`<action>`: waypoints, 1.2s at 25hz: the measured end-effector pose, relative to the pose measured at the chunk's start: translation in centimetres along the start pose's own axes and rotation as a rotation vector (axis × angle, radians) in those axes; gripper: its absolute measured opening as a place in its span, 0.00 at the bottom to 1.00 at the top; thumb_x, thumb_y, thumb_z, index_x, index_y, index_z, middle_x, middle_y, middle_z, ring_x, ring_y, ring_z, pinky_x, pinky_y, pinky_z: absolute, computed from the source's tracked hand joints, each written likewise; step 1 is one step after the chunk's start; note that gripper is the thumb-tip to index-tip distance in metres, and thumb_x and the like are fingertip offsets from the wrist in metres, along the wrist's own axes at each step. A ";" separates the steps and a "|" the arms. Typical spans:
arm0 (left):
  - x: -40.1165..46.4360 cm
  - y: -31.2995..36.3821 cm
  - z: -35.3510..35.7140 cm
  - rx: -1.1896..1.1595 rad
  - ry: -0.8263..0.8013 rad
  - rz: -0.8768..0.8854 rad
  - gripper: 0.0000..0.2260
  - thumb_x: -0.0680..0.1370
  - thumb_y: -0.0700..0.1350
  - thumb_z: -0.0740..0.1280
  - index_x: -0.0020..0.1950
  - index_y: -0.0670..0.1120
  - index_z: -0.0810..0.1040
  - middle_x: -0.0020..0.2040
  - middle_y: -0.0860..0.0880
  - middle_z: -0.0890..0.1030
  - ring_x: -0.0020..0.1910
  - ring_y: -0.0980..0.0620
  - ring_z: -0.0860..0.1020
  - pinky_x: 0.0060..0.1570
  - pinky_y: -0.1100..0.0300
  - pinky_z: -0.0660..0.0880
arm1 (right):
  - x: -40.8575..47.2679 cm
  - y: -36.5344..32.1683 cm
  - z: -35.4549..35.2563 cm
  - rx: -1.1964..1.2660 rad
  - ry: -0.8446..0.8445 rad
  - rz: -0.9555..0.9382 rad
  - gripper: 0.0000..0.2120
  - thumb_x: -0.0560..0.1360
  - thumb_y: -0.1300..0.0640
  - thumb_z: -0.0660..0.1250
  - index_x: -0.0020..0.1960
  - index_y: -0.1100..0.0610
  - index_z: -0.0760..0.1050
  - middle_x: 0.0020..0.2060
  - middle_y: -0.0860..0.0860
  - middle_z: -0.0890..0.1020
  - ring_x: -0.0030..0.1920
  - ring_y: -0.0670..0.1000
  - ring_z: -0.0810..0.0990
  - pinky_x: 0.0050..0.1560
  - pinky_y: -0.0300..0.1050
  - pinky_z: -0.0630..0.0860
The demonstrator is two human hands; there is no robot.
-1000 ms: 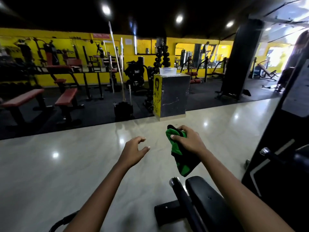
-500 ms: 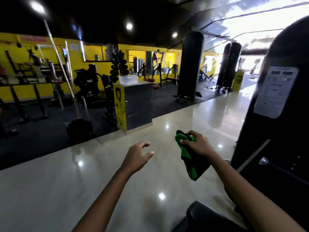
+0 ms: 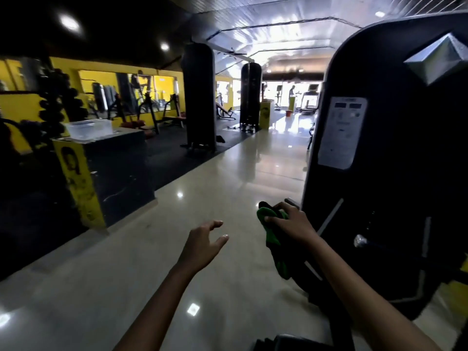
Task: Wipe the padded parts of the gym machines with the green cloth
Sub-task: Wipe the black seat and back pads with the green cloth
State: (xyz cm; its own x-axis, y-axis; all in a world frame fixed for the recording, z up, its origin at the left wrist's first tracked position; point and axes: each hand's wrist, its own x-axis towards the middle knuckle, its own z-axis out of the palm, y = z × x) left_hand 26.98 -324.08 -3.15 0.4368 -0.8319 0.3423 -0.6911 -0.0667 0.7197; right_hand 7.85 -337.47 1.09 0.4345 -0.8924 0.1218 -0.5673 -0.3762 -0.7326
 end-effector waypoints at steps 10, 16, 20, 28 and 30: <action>14.9 -0.4 7.0 -0.214 -0.292 0.216 0.16 0.73 0.43 0.74 0.59 0.44 0.79 0.55 0.51 0.80 0.58 0.55 0.76 0.53 0.60 0.74 | 6.7 3.2 -1.1 -0.032 0.213 0.260 0.15 0.69 0.44 0.72 0.53 0.47 0.77 0.48 0.51 0.82 0.50 0.51 0.80 0.53 0.47 0.77; 22.1 3.0 14.2 -0.298 -0.609 0.518 0.13 0.74 0.40 0.72 0.58 0.43 0.79 0.50 0.50 0.80 0.52 0.51 0.79 0.43 0.73 0.70 | 4.4 5.4 -4.0 -0.026 0.440 0.536 0.17 0.74 0.48 0.69 0.60 0.51 0.72 0.54 0.53 0.79 0.55 0.55 0.78 0.55 0.52 0.75; 22.9 6.6 18.2 -0.392 -0.825 0.687 0.15 0.73 0.42 0.73 0.59 0.44 0.79 0.52 0.50 0.80 0.54 0.52 0.79 0.54 0.62 0.74 | -0.2 6.1 -4.7 0.015 0.565 0.732 0.25 0.77 0.47 0.66 0.70 0.52 0.65 0.67 0.52 0.72 0.64 0.56 0.73 0.61 0.52 0.72; 14.8 14.2 24.3 -0.492 -1.063 0.968 0.19 0.77 0.47 0.69 0.67 0.44 0.73 0.64 0.49 0.75 0.65 0.51 0.72 0.58 0.67 0.65 | -10.0 6.1 -7.1 -0.181 0.976 1.023 0.20 0.73 0.43 0.69 0.61 0.50 0.72 0.55 0.52 0.78 0.54 0.53 0.77 0.52 0.51 0.76; 14.0 15.0 25.8 -0.519 -1.131 0.979 0.19 0.77 0.47 0.68 0.67 0.45 0.73 0.65 0.50 0.74 0.67 0.53 0.70 0.57 0.69 0.64 | -11.0 6.3 -8.3 -0.180 1.015 1.043 0.20 0.73 0.43 0.70 0.61 0.50 0.72 0.53 0.51 0.77 0.54 0.53 0.77 0.52 0.51 0.76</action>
State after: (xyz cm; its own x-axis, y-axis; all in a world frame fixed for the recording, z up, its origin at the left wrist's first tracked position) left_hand 7.90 -350.95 -3.16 -0.8420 -0.4177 0.3414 -0.0684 0.7104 0.7005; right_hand -6.33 -332.07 0.66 -0.8433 -0.5334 0.0652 -0.4196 0.5779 -0.7000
